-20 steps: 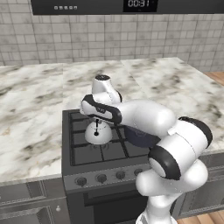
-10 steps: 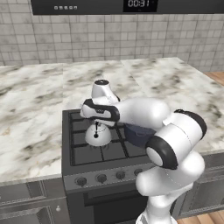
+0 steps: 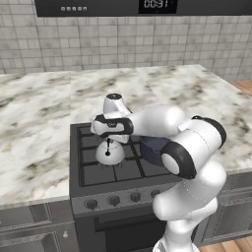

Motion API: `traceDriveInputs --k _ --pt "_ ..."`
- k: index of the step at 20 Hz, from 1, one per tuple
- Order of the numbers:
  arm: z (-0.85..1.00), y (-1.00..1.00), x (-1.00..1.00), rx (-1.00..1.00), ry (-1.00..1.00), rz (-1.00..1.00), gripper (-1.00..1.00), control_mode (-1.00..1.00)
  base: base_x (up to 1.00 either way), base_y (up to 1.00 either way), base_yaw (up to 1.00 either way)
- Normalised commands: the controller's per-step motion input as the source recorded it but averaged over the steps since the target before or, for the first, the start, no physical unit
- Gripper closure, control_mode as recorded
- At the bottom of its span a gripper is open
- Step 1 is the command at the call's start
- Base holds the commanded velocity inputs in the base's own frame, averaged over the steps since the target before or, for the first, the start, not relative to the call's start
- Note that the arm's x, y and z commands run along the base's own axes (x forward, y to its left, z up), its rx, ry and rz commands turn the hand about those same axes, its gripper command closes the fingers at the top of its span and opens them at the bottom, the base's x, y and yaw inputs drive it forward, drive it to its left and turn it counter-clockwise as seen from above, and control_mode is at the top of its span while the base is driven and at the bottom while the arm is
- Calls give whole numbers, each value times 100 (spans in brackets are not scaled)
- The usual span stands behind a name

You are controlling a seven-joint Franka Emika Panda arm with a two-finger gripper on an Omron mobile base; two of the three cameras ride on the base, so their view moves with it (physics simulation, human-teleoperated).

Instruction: Pick the kettle from the counter and place it on a stove burner. Then turn the burner on.

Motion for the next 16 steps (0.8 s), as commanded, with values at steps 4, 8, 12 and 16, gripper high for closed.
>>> traceDriveInputs --k 4,8,12,16 --pt "-12 0 30 0 0 -2 100 -100 0 0 0" --pt "-11 0 22 0 0 0 100 -100 0 0 0" --pt "-10 0 18 0 0 0 100 -100 0 0 0" --pt "-11 4 10 0 0 -1 100 -100 0 0 0"
